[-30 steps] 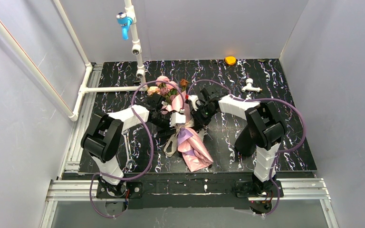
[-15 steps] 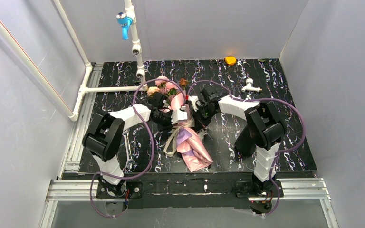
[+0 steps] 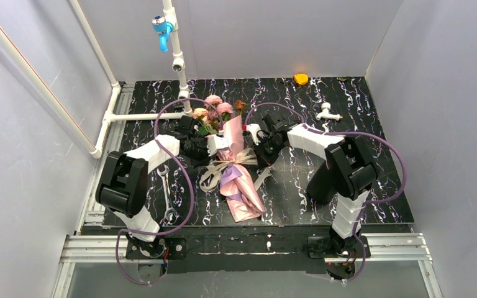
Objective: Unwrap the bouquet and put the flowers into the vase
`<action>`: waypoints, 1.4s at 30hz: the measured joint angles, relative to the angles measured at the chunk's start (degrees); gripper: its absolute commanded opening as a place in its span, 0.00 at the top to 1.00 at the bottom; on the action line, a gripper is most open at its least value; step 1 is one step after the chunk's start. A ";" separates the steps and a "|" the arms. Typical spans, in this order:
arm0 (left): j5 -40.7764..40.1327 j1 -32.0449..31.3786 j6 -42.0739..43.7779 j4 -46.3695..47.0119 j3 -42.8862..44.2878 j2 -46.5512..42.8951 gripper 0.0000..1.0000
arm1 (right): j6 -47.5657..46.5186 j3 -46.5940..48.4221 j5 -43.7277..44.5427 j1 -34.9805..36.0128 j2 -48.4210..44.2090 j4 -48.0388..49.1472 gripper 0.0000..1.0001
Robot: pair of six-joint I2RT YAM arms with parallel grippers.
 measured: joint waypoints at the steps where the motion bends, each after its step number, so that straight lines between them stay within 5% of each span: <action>1: -0.46 0.72 0.39 -0.28 -0.42 -0.37 1.00 | -0.26 0.00 0.79 -0.22 -0.31 -0.72 0.99; 28: -5.29 21.16 12.09 -4.66 -5.70 -6.64 1.00 | -4.55 -2.45 10.25 -5.27 -5.97 -8.44 0.99; 29: -5.22 21.57 12.44 -4.96 -5.88 -6.88 1.00 | -4.94 -2.71 10.16 -5.42 -6.08 -8.68 0.96; 32: -4.15 21.92 13.16 -5.97 -6.01 -7.89 1.00 | -5.79 -3.04 8.59 -5.66 -6.43 -9.88 0.57; 35: -3.67 21.66 13.25 -6.62 -6.01 -9.20 1.00 | -6.36 -3.04 6.21 -5.53 -6.99 -10.84 0.35; 42: -2.89 16.98 11.56 -6.80 -6.01 -9.68 1.00 | -5.09 -2.89 0.09 -1.55 -7.26 -7.50 0.23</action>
